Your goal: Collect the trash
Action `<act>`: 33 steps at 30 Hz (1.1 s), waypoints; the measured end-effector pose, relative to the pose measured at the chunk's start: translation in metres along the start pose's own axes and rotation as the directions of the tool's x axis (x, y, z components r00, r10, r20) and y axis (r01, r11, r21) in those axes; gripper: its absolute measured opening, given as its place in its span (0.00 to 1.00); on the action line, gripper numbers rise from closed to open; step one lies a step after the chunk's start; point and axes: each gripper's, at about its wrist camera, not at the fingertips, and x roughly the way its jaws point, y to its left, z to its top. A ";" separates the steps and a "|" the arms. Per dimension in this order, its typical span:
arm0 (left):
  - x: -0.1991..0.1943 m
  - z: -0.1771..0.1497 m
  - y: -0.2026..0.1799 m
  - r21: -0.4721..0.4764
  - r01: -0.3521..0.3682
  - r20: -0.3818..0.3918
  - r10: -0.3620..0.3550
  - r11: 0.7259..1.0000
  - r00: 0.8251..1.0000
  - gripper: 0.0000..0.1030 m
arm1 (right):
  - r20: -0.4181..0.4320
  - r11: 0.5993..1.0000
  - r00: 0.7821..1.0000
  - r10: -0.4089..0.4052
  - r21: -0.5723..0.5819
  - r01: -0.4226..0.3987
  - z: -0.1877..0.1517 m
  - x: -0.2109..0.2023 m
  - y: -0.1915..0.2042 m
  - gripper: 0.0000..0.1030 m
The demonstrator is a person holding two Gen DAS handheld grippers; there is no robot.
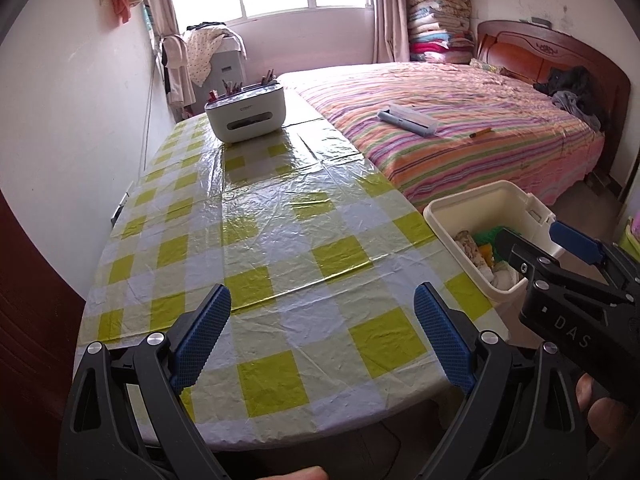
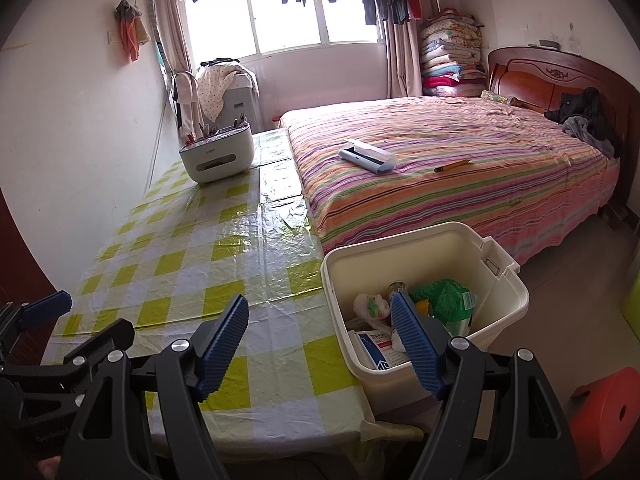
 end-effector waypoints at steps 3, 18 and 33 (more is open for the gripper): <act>0.000 -0.002 -0.004 0.015 0.007 -0.003 -0.007 1.000 1.000 0.89 | -0.001 1.000 1.000 0.001 0.002 -0.001 -0.001 0.001 -0.001 0.70; 0.004 -0.006 -0.022 0.073 0.019 -0.021 -0.018 0.997 1.000 0.89 | -0.016 1.000 1.000 -0.005 0.014 0.005 -0.005 0.007 -0.008 0.70; -0.002 -0.005 -0.028 0.105 -0.024 0.042 0.019 0.994 0.999 0.89 | -0.027 1.000 1.000 -0.014 0.018 0.015 -0.004 0.013 -0.013 0.70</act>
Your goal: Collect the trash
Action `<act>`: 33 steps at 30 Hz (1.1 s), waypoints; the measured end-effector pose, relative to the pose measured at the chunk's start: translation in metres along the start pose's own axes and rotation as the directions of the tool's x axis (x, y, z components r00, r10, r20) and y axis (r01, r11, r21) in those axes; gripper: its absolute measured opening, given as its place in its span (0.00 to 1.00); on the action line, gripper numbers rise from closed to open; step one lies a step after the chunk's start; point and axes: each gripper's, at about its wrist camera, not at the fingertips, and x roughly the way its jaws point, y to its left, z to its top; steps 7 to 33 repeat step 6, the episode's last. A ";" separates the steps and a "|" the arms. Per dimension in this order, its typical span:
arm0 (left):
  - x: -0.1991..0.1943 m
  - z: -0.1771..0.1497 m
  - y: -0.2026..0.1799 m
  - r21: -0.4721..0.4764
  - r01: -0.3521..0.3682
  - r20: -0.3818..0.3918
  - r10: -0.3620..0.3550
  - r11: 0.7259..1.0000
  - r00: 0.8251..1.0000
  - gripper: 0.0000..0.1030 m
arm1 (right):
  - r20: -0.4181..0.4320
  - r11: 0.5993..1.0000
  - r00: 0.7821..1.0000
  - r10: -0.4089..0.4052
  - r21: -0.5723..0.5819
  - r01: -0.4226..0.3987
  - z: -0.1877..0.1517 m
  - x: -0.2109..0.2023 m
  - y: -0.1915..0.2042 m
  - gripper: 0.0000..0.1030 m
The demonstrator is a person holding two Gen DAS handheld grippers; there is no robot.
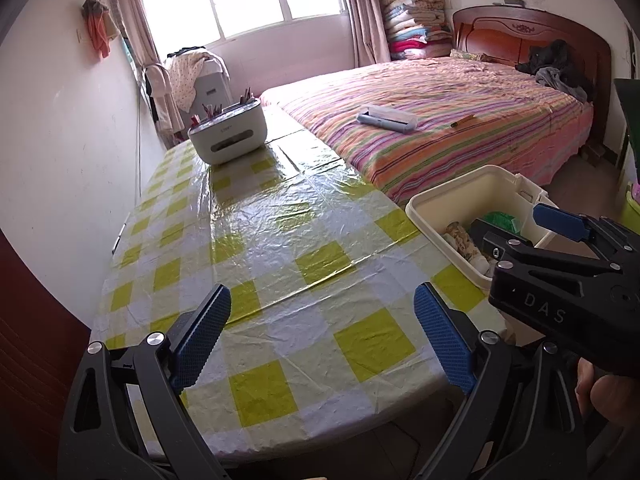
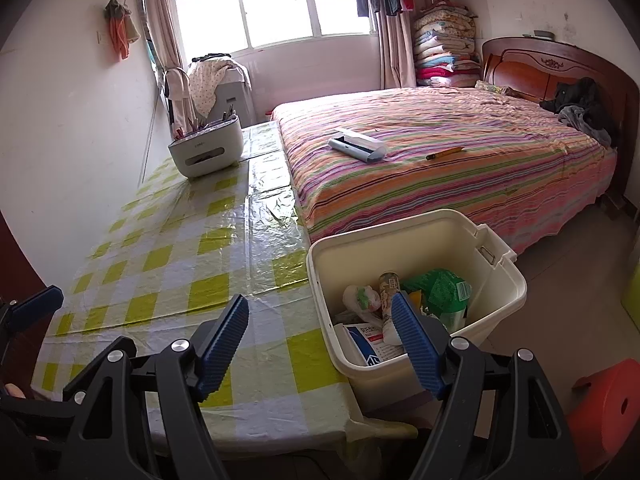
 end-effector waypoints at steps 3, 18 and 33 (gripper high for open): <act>0.001 0.001 0.007 -0.012 -0.007 -0.002 0.007 1.000 1.000 0.89 | -0.012 1.000 1.000 0.015 0.003 -0.015 0.003 0.005 0.001 0.70; 0.002 0.002 0.022 -0.038 -0.025 0.001 0.026 0.999 1.000 0.89 | -0.041 0.999 0.998 0.042 -0.006 -0.042 0.010 0.017 0.007 0.70; 0.002 0.002 0.022 -0.038 -0.025 0.001 0.026 0.999 1.000 0.89 | -0.041 0.999 0.998 0.042 -0.006 -0.042 0.010 0.017 0.007 0.70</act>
